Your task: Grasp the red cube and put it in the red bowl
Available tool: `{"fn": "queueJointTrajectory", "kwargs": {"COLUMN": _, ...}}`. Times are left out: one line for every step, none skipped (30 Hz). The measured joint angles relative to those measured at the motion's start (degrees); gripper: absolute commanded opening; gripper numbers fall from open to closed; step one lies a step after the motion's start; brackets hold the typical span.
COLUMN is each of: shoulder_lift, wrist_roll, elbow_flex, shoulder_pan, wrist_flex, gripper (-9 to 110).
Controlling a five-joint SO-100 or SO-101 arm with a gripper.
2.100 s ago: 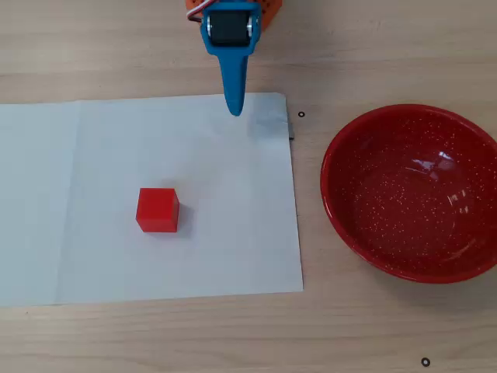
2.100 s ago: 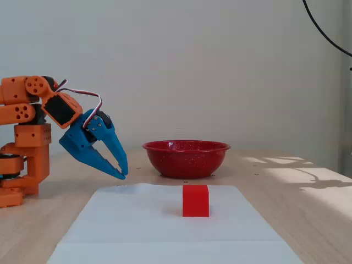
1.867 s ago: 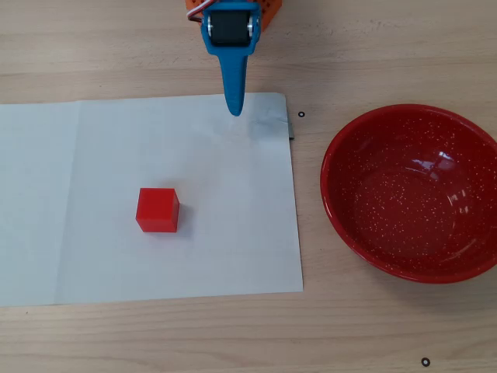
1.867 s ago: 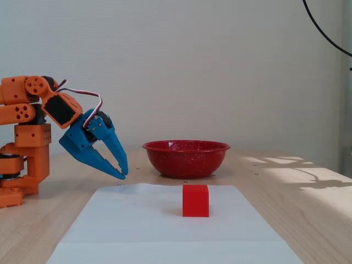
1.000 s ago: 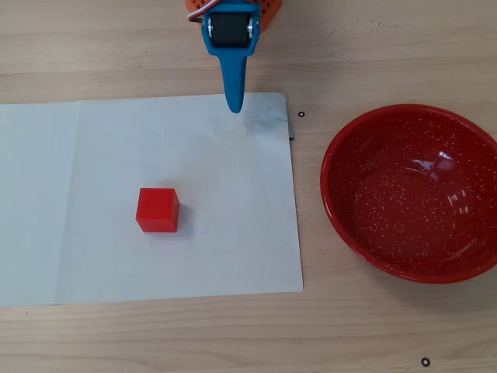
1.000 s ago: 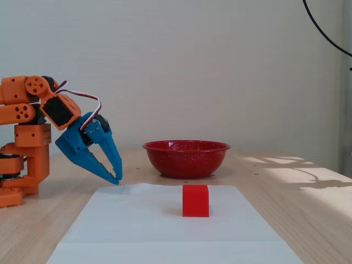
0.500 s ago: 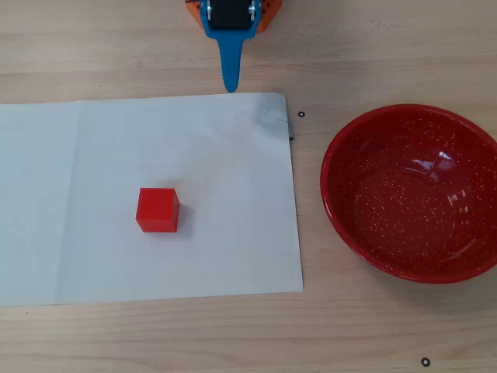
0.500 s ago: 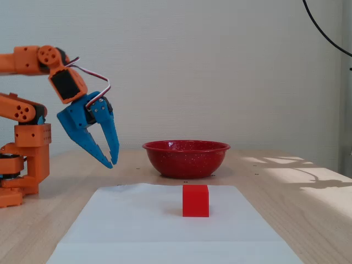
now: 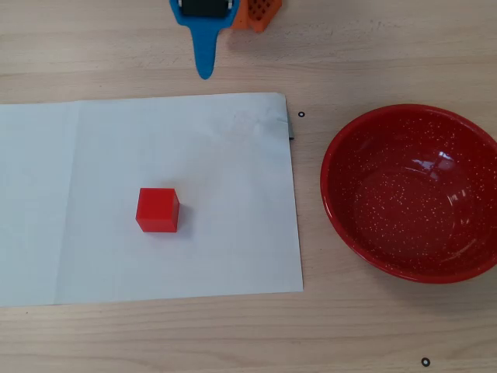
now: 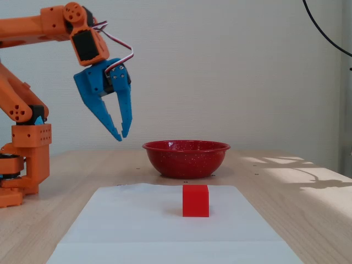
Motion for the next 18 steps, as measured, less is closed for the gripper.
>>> {"fn": "queueJointTrajectory", "kwargs": {"shoulder_lift": -2.11, "wrist_roll": 0.70, "elbow_flex": -2.29, "shoulder_pan": -0.70, "wrist_flex": 0.97, "gripper": 1}}
{"fn": "queueJointTrajectory", "kwargs": {"shoulder_lift": -4.48, "wrist_roll": 0.88, "elbow_flex": -4.66, "shoulder_pan": -1.23, "wrist_flex": 1.85, "gripper": 1}}
{"fn": "queueJointTrajectory", "kwargs": {"shoulder_lift": -6.86, "wrist_roll": 0.70, "elbow_flex": -7.12, "shoulder_pan": -1.85, "wrist_flex": 2.81, "gripper": 2}}
{"fn": "queueJointTrajectory", "kwargs": {"shoulder_lift": -9.40, "wrist_roll": 0.70, "elbow_flex": -9.67, "shoulder_pan": -2.46, "wrist_flex": 3.52, "gripper": 2}}
{"fn": "queueJointTrajectory", "kwargs": {"shoulder_lift": -11.78, "wrist_roll": 1.58, "elbow_flex": -12.04, "shoulder_pan": -3.08, "wrist_flex": 4.13, "gripper": 3}}
{"fn": "queueJointTrajectory", "kwargs": {"shoulder_lift": -13.89, "wrist_roll": 2.37, "elbow_flex": -14.15, "shoulder_pan": -3.60, "wrist_flex": 4.39, "gripper": 4}}
{"fn": "queueJointTrajectory", "kwargs": {"shoulder_lift": -15.47, "wrist_roll": 2.72, "elbow_flex": -15.82, "shoulder_pan": -4.13, "wrist_flex": 4.83, "gripper": 5}}
{"fn": "queueJointTrajectory", "kwargs": {"shoulder_lift": -17.14, "wrist_roll": 2.99, "elbow_flex": -17.67, "shoulder_pan": -4.57, "wrist_flex": 5.54, "gripper": 6}}
{"fn": "queueJointTrajectory", "kwargs": {"shoulder_lift": -18.90, "wrist_roll": 3.69, "elbow_flex": -19.78, "shoulder_pan": -4.92, "wrist_flex": 6.50, "gripper": 7}}
{"fn": "queueJointTrajectory", "kwargs": {"shoulder_lift": -20.92, "wrist_roll": 4.48, "elbow_flex": -22.06, "shoulder_pan": -5.10, "wrist_flex": 7.38, "gripper": 8}}
{"fn": "queueJointTrajectory", "kwargs": {"shoulder_lift": -22.94, "wrist_roll": 4.48, "elbow_flex": -24.08, "shoulder_pan": -5.19, "wrist_flex": 8.26, "gripper": 9}}
{"fn": "queueJointTrajectory", "kwargs": {"shoulder_lift": -24.87, "wrist_roll": 5.10, "elbow_flex": -26.10, "shoulder_pan": -5.19, "wrist_flex": 9.05, "gripper": 10}}
{"fn": "queueJointTrajectory", "kwargs": {"shoulder_lift": -26.72, "wrist_roll": 5.89, "elbow_flex": -27.86, "shoulder_pan": -5.54, "wrist_flex": 9.58, "gripper": 11}}
{"fn": "queueJointTrajectory", "kwargs": {"shoulder_lift": -28.39, "wrist_roll": 5.98, "elbow_flex": -29.62, "shoulder_pan": -5.80, "wrist_flex": 9.93, "gripper": 13}}
{"fn": "queueJointTrajectory", "kwargs": {"shoulder_lift": -29.97, "wrist_roll": 6.15, "elbow_flex": -31.11, "shoulder_pan": -6.33, "wrist_flex": 10.28, "gripper": 15}}
{"fn": "queueJointTrajectory", "kwargs": {"shoulder_lift": -31.55, "wrist_roll": 7.03, "elbow_flex": -32.26, "shoulder_pan": -6.59, "wrist_flex": 10.28, "gripper": 17}}
{"fn": "queueJointTrajectory", "kwargs": {"shoulder_lift": -33.31, "wrist_roll": 7.82, "elbow_flex": -33.66, "shoulder_pan": -6.68, "wrist_flex": 10.28, "gripper": 19}}
{"fn": "queueJointTrajectory", "kwargs": {"shoulder_lift": -34.80, "wrist_roll": 8.35, "elbow_flex": -34.89, "shoulder_pan": -6.59, "wrist_flex": 10.28, "gripper": 22}}
